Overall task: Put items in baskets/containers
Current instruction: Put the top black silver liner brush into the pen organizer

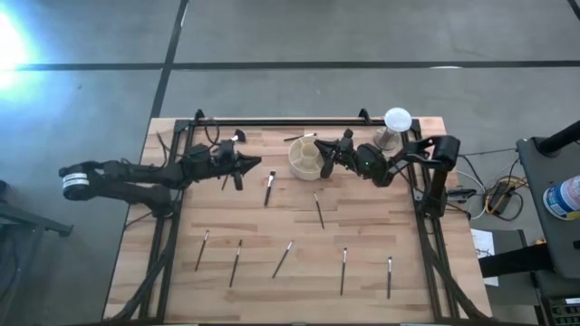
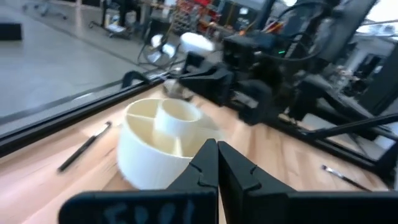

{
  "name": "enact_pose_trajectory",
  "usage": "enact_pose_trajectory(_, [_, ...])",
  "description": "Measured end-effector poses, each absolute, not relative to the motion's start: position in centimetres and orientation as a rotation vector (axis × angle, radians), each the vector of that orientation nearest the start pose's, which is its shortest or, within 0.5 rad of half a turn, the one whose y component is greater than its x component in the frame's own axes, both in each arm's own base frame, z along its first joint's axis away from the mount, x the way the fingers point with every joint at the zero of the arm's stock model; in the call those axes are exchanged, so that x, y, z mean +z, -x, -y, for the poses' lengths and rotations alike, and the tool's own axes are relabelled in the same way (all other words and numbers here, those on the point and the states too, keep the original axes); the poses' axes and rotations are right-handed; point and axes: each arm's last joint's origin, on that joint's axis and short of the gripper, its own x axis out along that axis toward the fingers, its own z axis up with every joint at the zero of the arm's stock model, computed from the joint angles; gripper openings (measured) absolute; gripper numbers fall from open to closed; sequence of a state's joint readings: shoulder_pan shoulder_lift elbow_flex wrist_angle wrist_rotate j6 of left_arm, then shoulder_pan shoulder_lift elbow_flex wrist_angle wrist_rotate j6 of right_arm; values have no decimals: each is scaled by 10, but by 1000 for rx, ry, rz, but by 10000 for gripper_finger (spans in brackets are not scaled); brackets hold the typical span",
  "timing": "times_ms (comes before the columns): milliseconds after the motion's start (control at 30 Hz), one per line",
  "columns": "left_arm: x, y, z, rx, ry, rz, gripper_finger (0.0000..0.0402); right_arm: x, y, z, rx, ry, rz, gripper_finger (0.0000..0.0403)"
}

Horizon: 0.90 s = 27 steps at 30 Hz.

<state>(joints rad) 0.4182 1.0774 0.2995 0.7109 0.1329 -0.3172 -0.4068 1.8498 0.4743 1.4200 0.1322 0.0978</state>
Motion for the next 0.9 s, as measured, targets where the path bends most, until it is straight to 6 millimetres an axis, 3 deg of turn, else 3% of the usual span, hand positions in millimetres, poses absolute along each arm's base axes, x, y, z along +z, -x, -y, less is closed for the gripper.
enact_pose_trajectory(267, [211, -204, -119, 287, 286, -174, 0, 158, -262, 117, -540, -93, -23, 19])
enact_pose_trajectory(567, [194, -241, -166, 168, 279, -289, 0, 195, -242, 108, -547, -80, -91, 23])
enact_pose_trajectory(733, [184, -252, -185, 143, 307, -314, 0, 201, -236, 106, -565, -91, -106, 21])
enact_pose_trajectory(900, [181, -256, -188, 142, 287, -325, 0, 195, -244, 109, -574, -169, -116, 18])
